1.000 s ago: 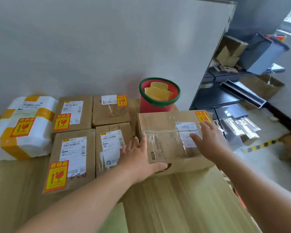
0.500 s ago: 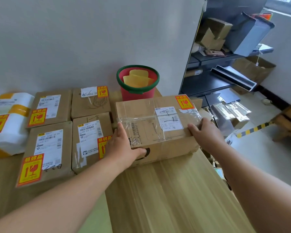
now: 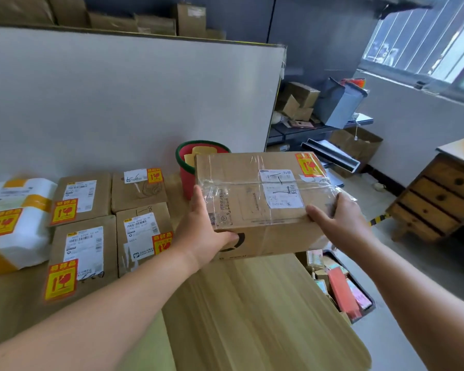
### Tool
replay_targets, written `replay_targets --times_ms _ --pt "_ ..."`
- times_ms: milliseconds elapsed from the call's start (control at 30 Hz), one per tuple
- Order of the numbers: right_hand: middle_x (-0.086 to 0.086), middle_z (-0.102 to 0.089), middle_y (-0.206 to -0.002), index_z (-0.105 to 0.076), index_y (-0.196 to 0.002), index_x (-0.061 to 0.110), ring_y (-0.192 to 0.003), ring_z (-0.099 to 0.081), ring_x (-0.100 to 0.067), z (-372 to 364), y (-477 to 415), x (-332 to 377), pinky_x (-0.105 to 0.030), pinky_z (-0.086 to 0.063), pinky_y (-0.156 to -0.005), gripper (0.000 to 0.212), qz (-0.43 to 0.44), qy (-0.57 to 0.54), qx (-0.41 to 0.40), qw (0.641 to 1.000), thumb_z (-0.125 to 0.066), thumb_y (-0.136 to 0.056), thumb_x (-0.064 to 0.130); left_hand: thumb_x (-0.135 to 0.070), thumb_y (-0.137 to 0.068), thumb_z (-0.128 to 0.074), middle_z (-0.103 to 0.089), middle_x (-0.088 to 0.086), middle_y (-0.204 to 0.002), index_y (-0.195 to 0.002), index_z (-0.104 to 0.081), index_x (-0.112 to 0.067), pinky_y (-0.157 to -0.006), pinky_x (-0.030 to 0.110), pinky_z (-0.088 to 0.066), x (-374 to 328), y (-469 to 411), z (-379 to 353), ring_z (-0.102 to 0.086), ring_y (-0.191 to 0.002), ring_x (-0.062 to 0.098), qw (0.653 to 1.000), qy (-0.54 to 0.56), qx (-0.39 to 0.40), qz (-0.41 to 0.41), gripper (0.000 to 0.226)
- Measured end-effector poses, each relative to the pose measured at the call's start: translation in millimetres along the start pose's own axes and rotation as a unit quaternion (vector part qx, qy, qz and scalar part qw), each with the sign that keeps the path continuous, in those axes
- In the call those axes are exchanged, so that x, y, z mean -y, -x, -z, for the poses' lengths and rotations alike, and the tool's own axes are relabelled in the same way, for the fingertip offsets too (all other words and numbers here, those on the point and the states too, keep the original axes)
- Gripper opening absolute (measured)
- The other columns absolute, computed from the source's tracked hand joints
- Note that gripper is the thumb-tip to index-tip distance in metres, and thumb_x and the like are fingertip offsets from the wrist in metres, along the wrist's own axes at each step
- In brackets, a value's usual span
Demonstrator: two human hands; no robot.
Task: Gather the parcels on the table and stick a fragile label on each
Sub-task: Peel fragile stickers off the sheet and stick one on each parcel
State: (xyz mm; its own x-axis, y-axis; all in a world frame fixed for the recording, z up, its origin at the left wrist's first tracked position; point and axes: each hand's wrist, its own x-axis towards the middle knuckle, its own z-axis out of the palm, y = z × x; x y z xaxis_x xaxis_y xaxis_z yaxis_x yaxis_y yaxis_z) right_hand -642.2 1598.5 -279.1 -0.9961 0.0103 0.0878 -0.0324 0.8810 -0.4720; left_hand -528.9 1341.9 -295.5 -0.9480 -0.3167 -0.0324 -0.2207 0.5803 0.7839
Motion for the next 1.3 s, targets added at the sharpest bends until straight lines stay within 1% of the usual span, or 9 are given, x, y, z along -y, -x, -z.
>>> replay_targets --times_ms 167,267,333,500,667,800,1000,1133,1300 --pt "0.001 -0.049 -0.107 -0.045 -0.118 0.019 -0.096 -0.052 -0.018 27 48 56 -0.038 -0.053 -0.076 0.078 0.049 -0.054 0.004 0.997 -0.071 -0.063 0.068 -0.04 -0.071 -0.081 -0.029 -0.005 -0.149 -0.148 0.02 -0.029 -0.07 0.021 -0.045 -1 37 69 -0.055 -0.101 0.019 0.998 -0.005 -0.049 -0.027 0.128" --pt "0.0 -0.047 -0.113 -0.042 -0.125 0.02 -0.101 -0.05 -0.019 30 80 105 -0.042 -0.053 -0.084 0.084 0.079 -0.079 0.015 0.994 -0.078 -0.06 0.06 -0.039 -0.071 -0.081 -0.017 -0.004 -0.157 -0.149 0.02 -0.027 -0.095 0.024 -0.039 14 66 119 -0.043 -0.128 0.022 0.996 -0.008 -0.083 -0.034 0.128" --pt "-0.001 -0.048 -0.115 -0.042 -0.124 0.02 -0.099 -0.048 -0.017 24 102 139 -0.038 -0.05 -0.082 0.086 0.103 -0.076 0.022 0.992 -0.079 -0.058 0.06 -0.038 -0.07 -0.082 -0.011 -0.002 -0.16 -0.149 0.02 -0.026 -0.1 0.023 -0.031 31 88 157 -0.03 -0.139 0.02 0.994 -0.005 -0.103 -0.03 0.129" --pt "0.002 -0.045 -0.113 -0.04 -0.129 0.019 -0.097 -0.048 -0.015 -5 158 230 -0.035 -0.049 -0.081 0.094 0.156 -0.074 0.034 0.984 -0.083 -0.056 0.059 -0.039 -0.069 -0.082 -0.022 0.0 -0.157 -0.148 0.021 -0.027 -0.102 0.034 -0.038 82 143 251 -0.037 -0.134 0.026 0.988 -0.019 -0.155 0.0 0.13" --pt "0.001 -0.047 -0.112 -0.04 -0.121 0.022 -0.096 -0.054 -0.019 -43 213 315 -0.042 -0.055 -0.078 0.091 0.202 -0.092 0.069 0.973 -0.084 -0.05 0.059 -0.036 -0.068 -0.084 -0.021 0.002 -0.157 -0.149 0.019 -0.02 -0.106 0.031 -0.032 133 198 336 -0.031 -0.138 0.023 0.979 -0.031 -0.202 0.023 0.132" --pt "0.002 -0.045 -0.111 -0.04 -0.127 0.017 -0.097 -0.048 -0.016 -71 259 369 -0.035 -0.05 -0.081 0.091 0.237 -0.084 0.076 0.965 -0.083 -0.057 0.057 -0.033 -0.068 -0.084 -0.02 0.001 -0.157 -0.149 0.019 -0.021 -0.106 0.03 -0.03 177 235 386 -0.03 -0.139 0.022 0.976 -0.019 -0.21 0.052 0.131" --pt "-0.004 -0.048 -0.122 -0.041 -0.127 0.013 -0.112 -0.051 -0.024 -121 314 403 -0.037 -0.046 -0.089 0.09 0.241 -0.069 0.14 0.958 -0.082 -0.06 0.057 -0.038 -0.06 -0.087 -0.034 -0.001 -0.151 -0.15 0.012 -0.032 -0.11 0.039 -0.036 243 276 418 -0.039 -0.133 0.02 0.972 0.005 -0.194 0.131 0.134" --pt "-0.006 -0.045 -0.128 -0.036 -0.134 0.012 -0.116 -0.049 -0.024 -155 342 400 -0.033 -0.042 -0.087 0.096 0.224 -0.06 0.189 0.954 -0.081 -0.062 0.056 -0.036 -0.063 -0.086 -0.026 -0.001 -0.155 -0.15 0.011 -0.03 -0.112 0.038 -0.03 278 295 409 -0.032 -0.138 0.02 0.97 0.011 -0.175 0.169 0.131" --pt "-0.002 -0.047 -0.118 -0.039 -0.123 0.016 -0.107 -0.051 -0.021 -193 359 376 -0.033 -0.046 -0.085 0.088 0.19 -0.028 0.237 0.952 -0.082 -0.059 0.058 -0.036 -0.062 -0.085 -0.03 -0.013 -0.149 -0.15 0.01 -0.033 -0.109 0.037 -0.034 319 304 383 -0.037 -0.13 0.012 0.97 0.03 -0.134 0.203 0.13"
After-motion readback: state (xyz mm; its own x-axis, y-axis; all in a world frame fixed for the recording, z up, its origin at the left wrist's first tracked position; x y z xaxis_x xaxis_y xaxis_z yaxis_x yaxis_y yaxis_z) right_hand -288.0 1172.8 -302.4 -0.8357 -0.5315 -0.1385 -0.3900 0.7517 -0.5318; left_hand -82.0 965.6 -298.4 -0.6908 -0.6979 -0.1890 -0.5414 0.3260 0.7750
